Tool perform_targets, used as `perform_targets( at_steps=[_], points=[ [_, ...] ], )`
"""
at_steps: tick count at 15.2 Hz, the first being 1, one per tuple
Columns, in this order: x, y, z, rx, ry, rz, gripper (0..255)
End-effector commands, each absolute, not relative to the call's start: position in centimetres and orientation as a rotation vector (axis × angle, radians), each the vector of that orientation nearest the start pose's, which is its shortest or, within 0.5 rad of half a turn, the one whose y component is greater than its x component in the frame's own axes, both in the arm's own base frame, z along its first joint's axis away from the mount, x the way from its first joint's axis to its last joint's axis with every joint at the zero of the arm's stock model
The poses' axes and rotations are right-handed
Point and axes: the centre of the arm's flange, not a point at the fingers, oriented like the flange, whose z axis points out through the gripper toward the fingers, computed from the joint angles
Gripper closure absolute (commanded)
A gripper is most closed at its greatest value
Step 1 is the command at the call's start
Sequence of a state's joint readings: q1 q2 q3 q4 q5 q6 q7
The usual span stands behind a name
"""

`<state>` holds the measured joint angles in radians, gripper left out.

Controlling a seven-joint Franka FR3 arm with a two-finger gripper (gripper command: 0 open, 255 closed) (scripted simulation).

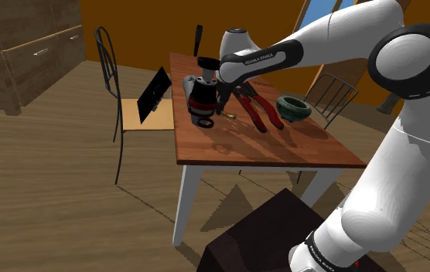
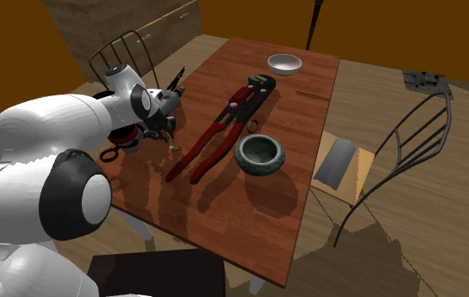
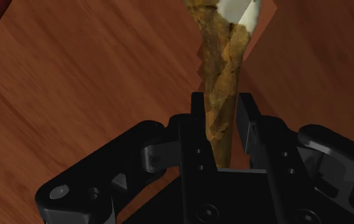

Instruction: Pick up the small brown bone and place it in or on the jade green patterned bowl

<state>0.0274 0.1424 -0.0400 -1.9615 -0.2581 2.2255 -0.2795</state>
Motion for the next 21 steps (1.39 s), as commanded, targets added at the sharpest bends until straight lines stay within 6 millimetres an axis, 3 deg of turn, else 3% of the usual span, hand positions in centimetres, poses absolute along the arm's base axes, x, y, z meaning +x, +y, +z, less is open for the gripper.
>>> perform_targets(
  at_steps=[1,6,21],
  points=[
    [60.1,-1.6,40.5,-3.302,-0.688,-0.121,255],
    [60.1,-1.8,40.7,-3.302,-0.688,-0.121,255],
    [60.1,-1.2,48.8,-3.302,-0.689,-0.122,255]
  ],
)
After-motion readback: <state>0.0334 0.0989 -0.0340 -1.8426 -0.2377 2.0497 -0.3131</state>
